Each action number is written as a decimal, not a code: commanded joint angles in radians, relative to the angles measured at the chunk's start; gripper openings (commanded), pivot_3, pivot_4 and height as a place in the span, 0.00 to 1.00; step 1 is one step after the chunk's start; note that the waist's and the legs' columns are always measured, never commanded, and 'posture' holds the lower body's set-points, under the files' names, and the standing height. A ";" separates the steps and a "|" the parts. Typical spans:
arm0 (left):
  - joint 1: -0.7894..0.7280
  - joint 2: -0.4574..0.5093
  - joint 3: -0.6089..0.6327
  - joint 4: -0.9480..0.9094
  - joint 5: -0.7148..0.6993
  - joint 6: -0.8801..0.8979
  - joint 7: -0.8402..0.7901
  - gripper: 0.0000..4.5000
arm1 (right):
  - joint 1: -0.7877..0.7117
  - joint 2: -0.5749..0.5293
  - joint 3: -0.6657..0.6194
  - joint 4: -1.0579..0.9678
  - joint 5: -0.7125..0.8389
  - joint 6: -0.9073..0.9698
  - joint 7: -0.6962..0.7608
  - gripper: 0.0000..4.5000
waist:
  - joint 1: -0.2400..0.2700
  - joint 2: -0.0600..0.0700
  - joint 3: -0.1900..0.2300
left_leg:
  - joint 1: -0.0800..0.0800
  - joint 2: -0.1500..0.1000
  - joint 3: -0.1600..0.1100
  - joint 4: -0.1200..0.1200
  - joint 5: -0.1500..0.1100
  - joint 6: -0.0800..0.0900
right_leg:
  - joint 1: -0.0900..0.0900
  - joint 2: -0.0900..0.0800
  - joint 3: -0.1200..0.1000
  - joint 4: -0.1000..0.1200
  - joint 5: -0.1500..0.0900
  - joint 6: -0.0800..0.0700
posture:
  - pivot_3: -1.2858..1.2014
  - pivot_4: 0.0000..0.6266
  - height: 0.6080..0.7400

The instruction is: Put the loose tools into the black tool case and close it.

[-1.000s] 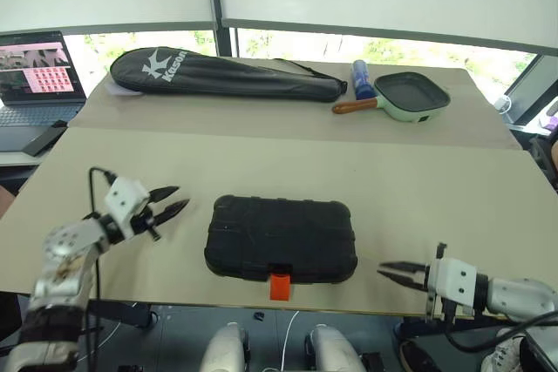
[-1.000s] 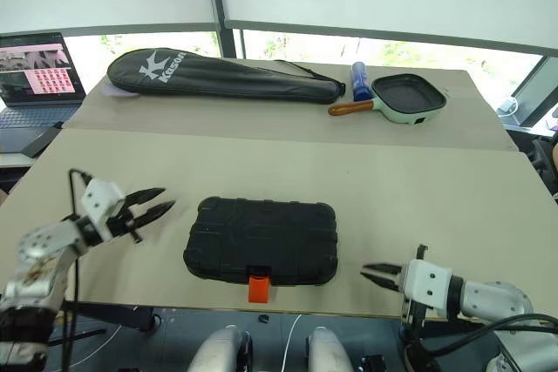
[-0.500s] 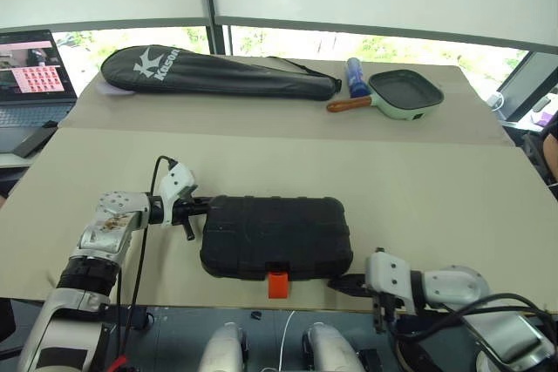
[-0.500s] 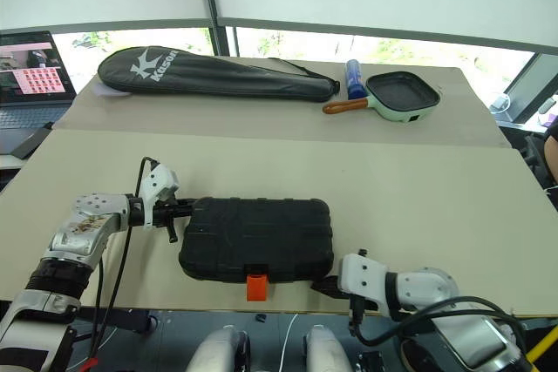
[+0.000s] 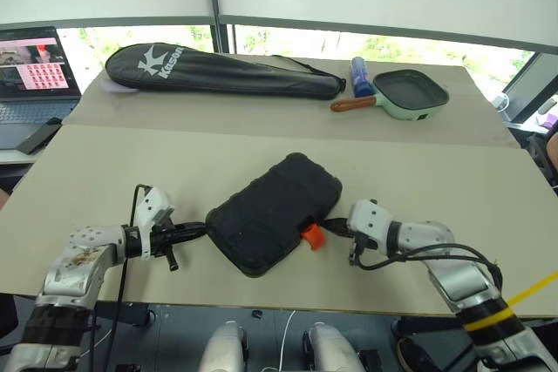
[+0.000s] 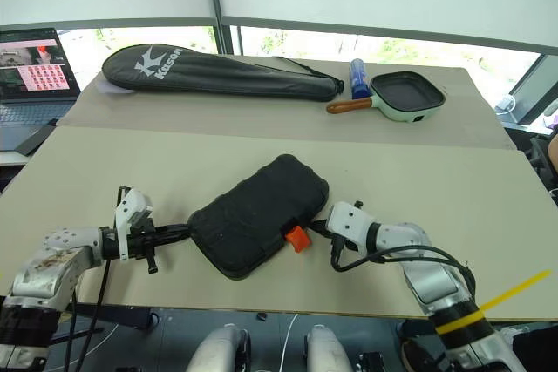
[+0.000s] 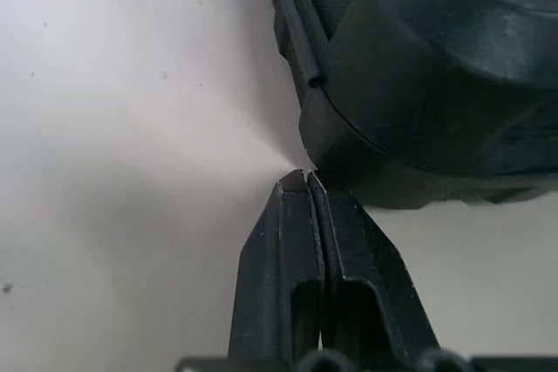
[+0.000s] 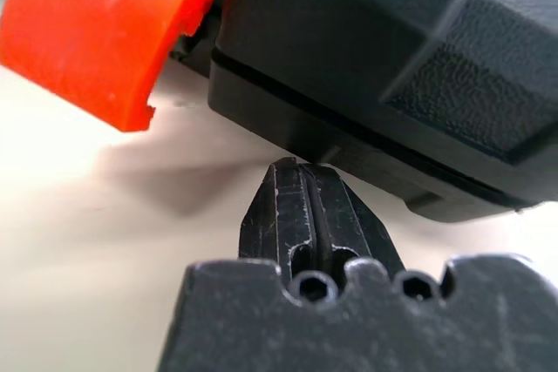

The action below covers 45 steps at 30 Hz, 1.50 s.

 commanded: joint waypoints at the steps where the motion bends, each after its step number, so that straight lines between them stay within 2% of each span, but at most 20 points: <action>1: -0.010 0.019 0.062 -0.045 -0.074 0.029 -0.017 0.02 | -0.027 -0.008 -0.062 0.001 0.017 -0.045 0.006 0.00 | -0.001 0.000 0.000 | 0.000 0.000 0.000 0.000 0.000 0.000 | 0.000 0.000 0.000 0.000 0.000 0.000 | 0.52 0.24 1.00; 4: -0.073 0.079 0.092 0.005 -0.125 0.090 -0.082 0.02 | 0.014 -0.044 -0.124 -0.039 0.099 -0.001 0.058 0.00 | 0.002 0.000 0.000 | -0.001 0.000 0.000 0.000 0.000 0.000 | -0.001 0.000 -0.001 0.000 0.000 0.000 | 0.52 0.24 1.00; 8: -0.165 0.124 0.056 0.006 -0.157 0.164 -0.137 0.02 | 0.096 -0.096 -0.164 -0.128 0.175 0.037 0.137 0.00 | 0.006 0.000 0.000 | -0.001 0.000 -0.001 0.000 0.000 0.000 | 0.001 0.000 -0.002 -0.001 0.000 0.000 | 0.52 0.24 1.00; 12: -0.311 0.074 -0.052 -0.071 -0.174 0.244 -0.144 0.02 | 0.230 -0.151 -0.204 -0.306 0.256 0.119 0.173 0.00 | 0.018 0.001 0.001 | -0.002 -0.001 -0.001 0.000 0.000 0.000 | 0.000 0.000 -0.002 -0.001 0.000 0.001 | 0.52 0.24 1.00; 16: -0.373 -0.021 -0.151 -0.067 -0.068 0.166 -0.063 0.02 | 0.272 -0.120 -0.190 -0.365 0.246 0.133 0.131 0.00 | 0.009 0.001 0.001 | -0.002 -0.001 -0.001 0.003 0.000 0.000 | 0.001 0.001 -0.001 0.000 0.000 0.001 | 0.52 0.24 1.00; 21: -0.421 -0.097 -0.224 -0.017 -0.001 0.117 -0.030 0.02 | 0.265 -0.064 -0.164 -0.355 0.215 0.117 0.084 0.00 | 0.001 0.000 0.001 | -0.002 -0.001 -0.002 0.003 0.000 0.000 | 0.001 0.002 -0.001 0.000 0.000 0.001 | 0.52 0.24 1.00; 27: -0.437 -0.141 -0.269 0.015 0.043 0.090 -0.029 0.02 | 0.243 -0.030 -0.151 -0.347 0.194 0.117 0.067 0.00 | 0.002 0.001 0.001 | -0.003 -0.002 -0.002 0.005 0.000 0.000 | 0.001 0.001 -0.001 0.000 0.000 0.001 | 0.52 0.24 1.00; 45: -0.399 -0.130 -0.290 0.045 0.081 0.094 -0.052 0.02 | 0.163 0.084 -0.086 -0.274 0.136 0.074 0.039 0.00 | -0.001 0.001 0.000 | -0.003 -0.001 -0.002 0.005 0.000 0.000 | 0.001 0.001 -0.001 0.001 0.000 0.001 | 0.52 0.24 1.00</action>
